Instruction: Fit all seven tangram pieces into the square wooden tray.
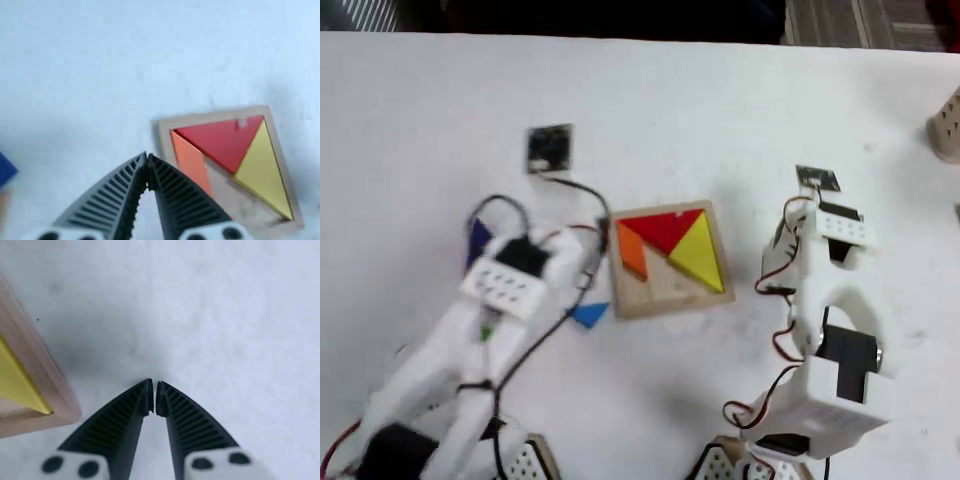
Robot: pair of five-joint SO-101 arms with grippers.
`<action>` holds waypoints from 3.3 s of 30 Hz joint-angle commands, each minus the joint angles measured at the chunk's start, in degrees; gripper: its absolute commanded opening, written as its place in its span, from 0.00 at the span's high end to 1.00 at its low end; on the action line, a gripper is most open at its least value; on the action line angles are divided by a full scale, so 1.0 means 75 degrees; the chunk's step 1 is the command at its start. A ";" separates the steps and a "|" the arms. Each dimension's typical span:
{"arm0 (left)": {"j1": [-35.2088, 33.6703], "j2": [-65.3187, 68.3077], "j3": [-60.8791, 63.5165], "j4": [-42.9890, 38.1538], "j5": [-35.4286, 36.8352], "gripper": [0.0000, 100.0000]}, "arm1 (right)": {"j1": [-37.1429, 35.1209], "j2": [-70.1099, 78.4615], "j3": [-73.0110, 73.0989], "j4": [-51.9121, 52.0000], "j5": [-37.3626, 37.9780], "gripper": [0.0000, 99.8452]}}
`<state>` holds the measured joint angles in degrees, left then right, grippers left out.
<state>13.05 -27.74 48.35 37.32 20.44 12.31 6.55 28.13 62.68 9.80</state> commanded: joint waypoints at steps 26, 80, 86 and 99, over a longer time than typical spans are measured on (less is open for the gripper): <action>-0.6406 -0.1119 0.0340 0.1453 -0.1969 0.73 | -0.0346 -0.0287 0.0211 -0.0170 0.0094 0.98; -0.4108 0.5363 -0.3423 0.2884 -0.5111 0.73 | -0.0322 -0.0287 0.0199 -0.0182 0.0375 0.98; -0.4155 0.5421 -0.3411 0.3095 -0.5345 0.73 | -0.0311 -0.0287 0.0199 -0.0182 0.0375 0.98; -0.4097 0.3241 -0.1102 0.1852 -0.5673 0.73 | -0.0334 -0.0287 0.0199 -0.0182 0.0399 0.98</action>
<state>-18.33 0.48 39.03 52.62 -21.49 10.55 6.55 29.89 61.98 11.91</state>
